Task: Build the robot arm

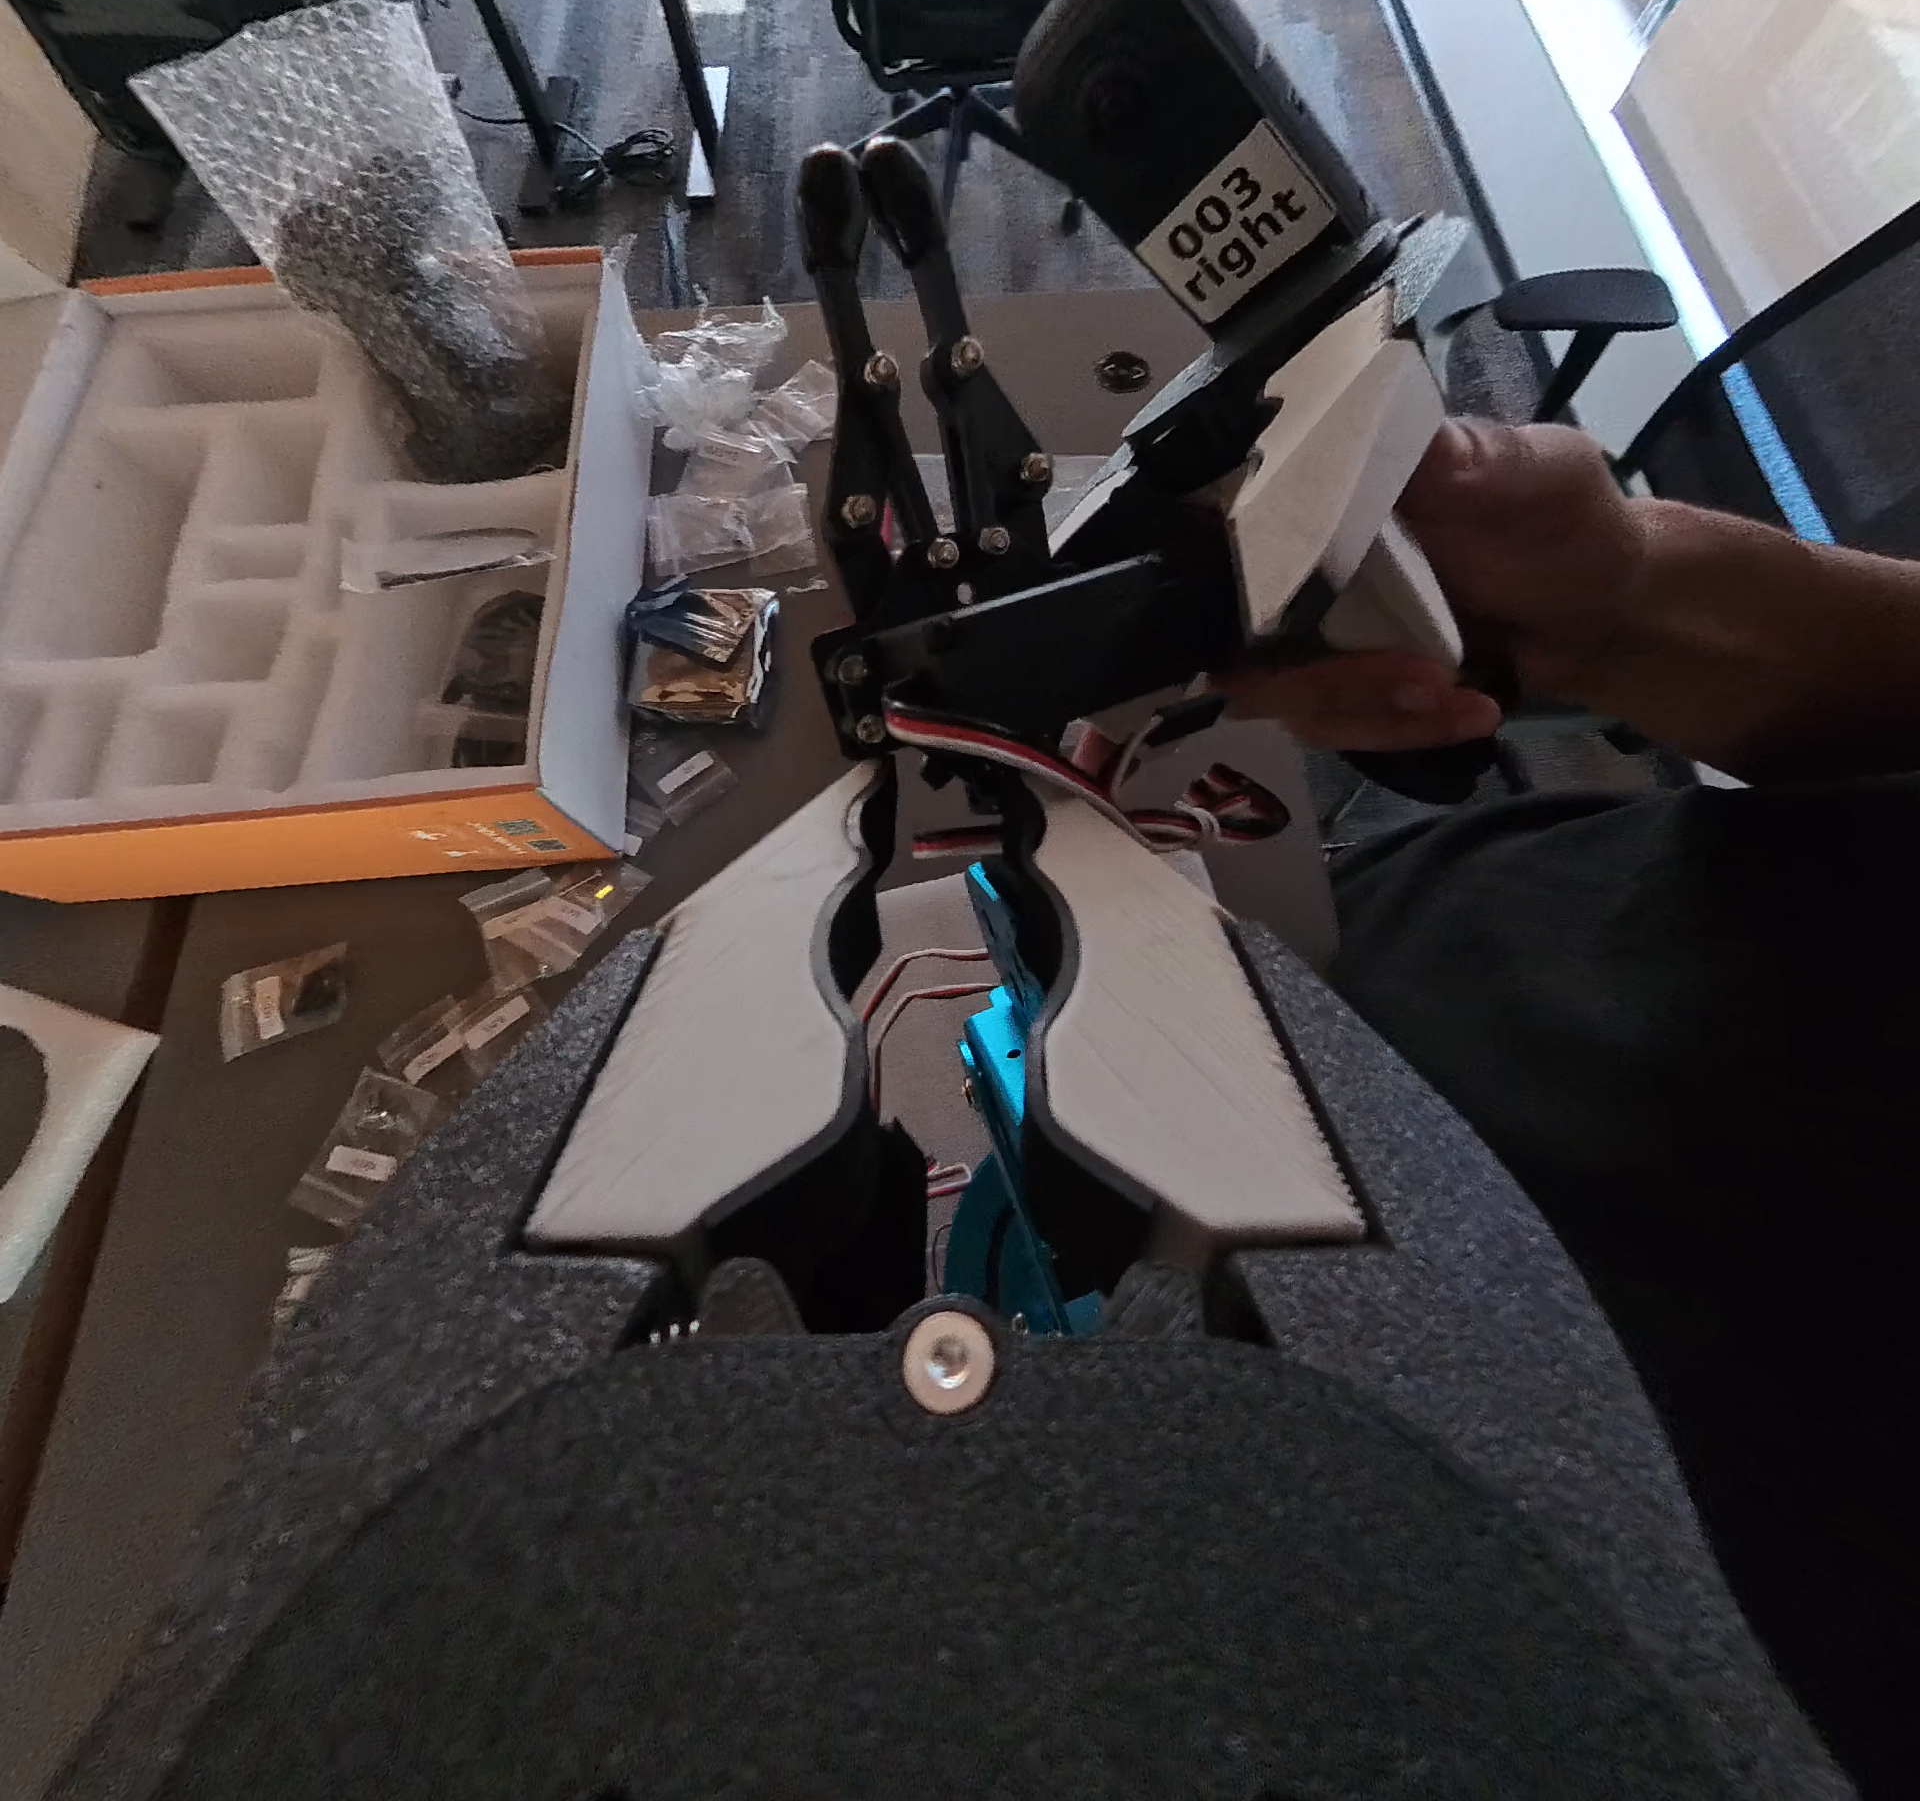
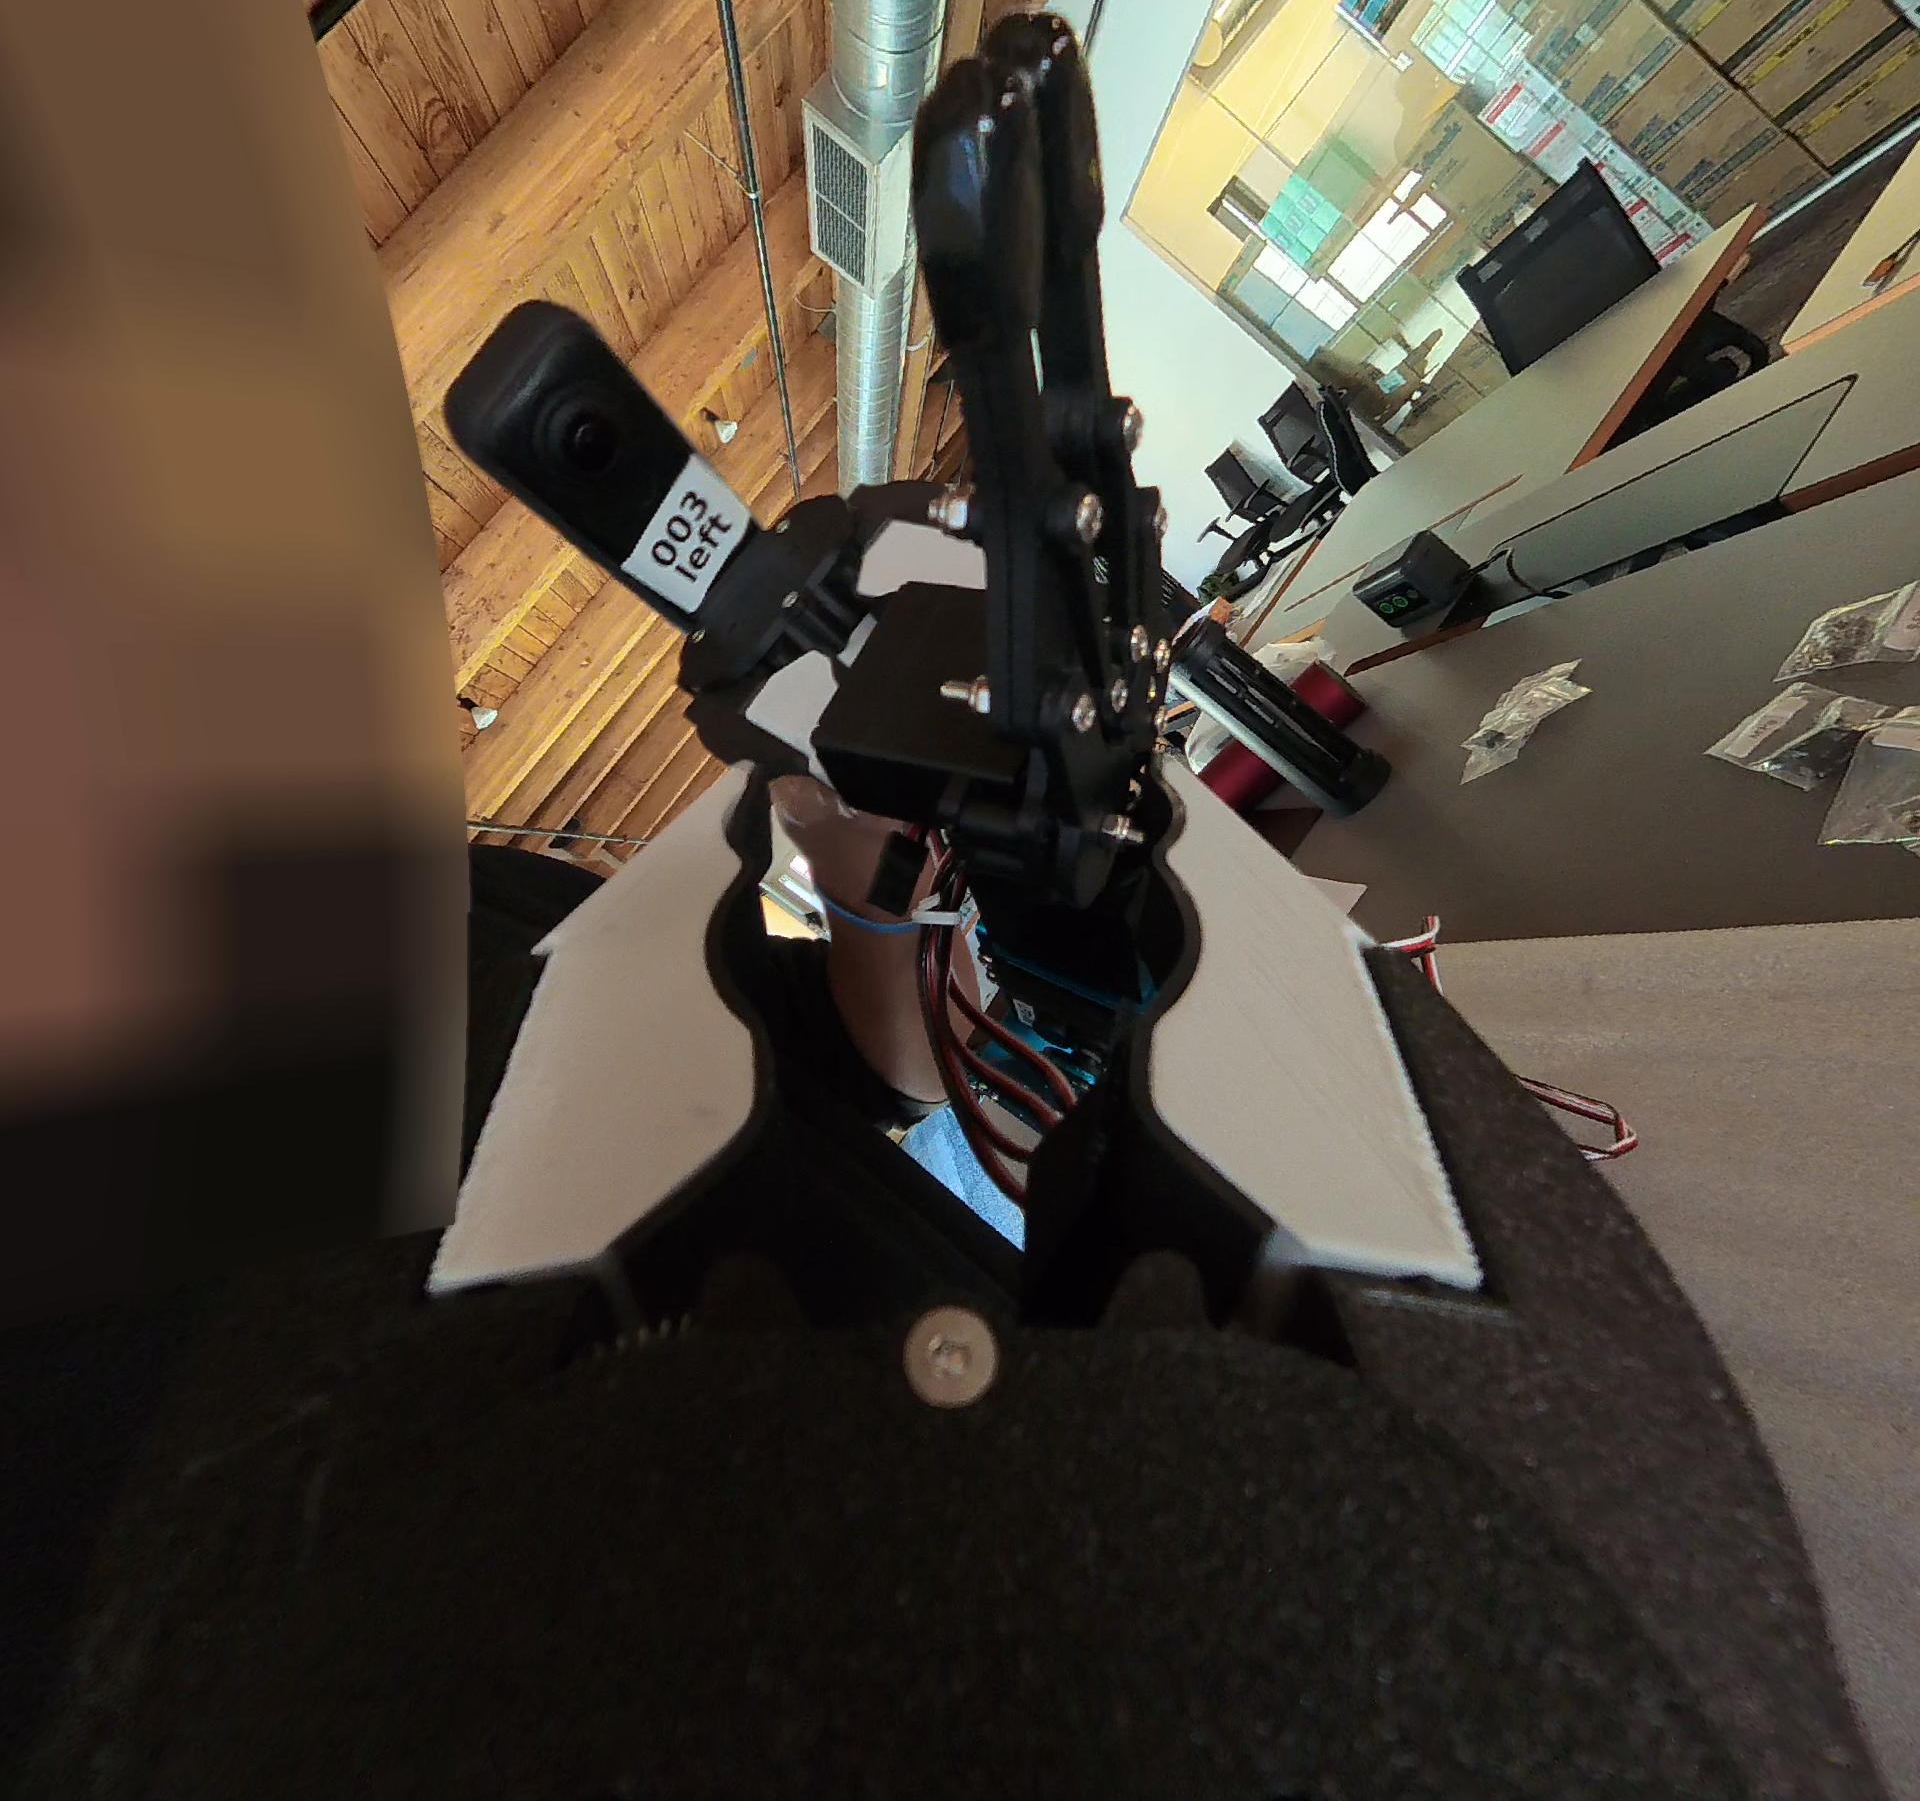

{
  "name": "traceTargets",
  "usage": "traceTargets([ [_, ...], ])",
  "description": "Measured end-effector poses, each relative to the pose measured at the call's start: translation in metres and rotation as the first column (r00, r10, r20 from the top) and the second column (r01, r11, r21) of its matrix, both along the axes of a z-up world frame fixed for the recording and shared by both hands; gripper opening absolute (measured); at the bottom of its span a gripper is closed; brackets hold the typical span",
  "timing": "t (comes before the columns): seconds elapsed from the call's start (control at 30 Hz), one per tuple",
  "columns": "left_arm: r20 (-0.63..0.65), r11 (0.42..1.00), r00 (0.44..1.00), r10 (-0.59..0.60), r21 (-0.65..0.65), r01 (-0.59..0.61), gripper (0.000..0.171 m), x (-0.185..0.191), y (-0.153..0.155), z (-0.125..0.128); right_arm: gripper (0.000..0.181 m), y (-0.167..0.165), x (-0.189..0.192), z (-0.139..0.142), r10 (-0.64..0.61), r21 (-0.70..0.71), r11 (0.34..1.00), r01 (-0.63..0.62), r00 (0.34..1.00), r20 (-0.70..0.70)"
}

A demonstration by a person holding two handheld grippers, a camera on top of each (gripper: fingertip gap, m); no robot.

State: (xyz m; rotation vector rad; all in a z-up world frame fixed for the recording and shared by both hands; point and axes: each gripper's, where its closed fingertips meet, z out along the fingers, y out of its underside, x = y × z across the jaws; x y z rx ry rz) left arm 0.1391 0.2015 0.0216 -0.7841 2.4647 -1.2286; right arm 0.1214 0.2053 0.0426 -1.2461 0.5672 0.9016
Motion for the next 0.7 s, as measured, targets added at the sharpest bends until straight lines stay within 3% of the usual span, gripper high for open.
traceTargets([
  [0.2, 0.057, 0.991, 0.994, 0.097, 0.084, -0.101, 0.021, 0.008, 0.015, 0.000, 0.069, 0.002, -0.001, 0.001, 0.012, 0.005, 1.000, -0.012, 1.000, 0.001],
  [0.33, -0.017, 0.998, 0.999, 0.042, -0.038, -0.042, 0.021, -0.004, 0.005, 0.007, 0.069, 0.001, -0.001, 0.001, 0.011, 0.005, 1.000, -0.011, 1.000, -0.001],
  [0.7, -0.079, 0.993, 0.997, 0.005, -0.119, -0.014, 0.022, -0.002, 0.000, 0.001, 0.072, 0.003, -0.004, 0.002, 0.006, -0.033, 0.999, -0.005, 0.999, 0.036],
])
